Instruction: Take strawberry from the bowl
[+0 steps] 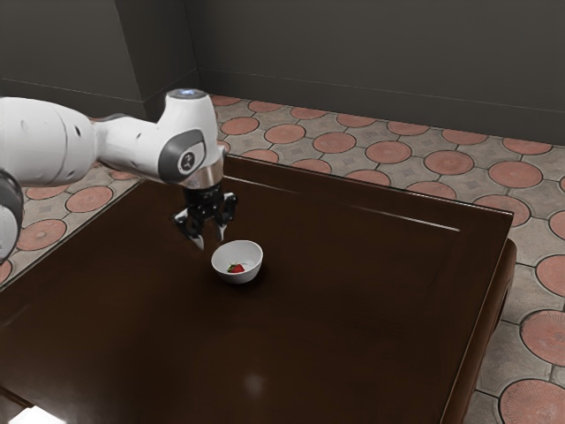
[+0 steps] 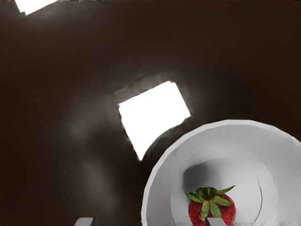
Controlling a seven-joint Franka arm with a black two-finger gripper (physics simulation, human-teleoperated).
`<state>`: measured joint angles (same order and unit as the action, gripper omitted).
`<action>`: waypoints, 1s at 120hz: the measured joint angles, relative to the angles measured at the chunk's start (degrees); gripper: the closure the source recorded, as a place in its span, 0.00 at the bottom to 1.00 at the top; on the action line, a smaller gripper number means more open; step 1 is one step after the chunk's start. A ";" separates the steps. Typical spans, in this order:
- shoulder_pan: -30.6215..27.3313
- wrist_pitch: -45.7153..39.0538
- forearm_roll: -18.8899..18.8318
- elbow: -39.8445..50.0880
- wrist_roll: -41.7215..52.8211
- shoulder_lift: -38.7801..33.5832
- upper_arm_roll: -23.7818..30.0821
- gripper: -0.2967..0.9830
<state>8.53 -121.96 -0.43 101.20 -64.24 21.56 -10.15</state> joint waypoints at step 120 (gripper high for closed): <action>0.61 -8.03 -6.67 -1.49 -15.53 8.26 3.39 0.63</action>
<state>9.15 -129.99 -7.10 99.71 -79.77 29.82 -6.75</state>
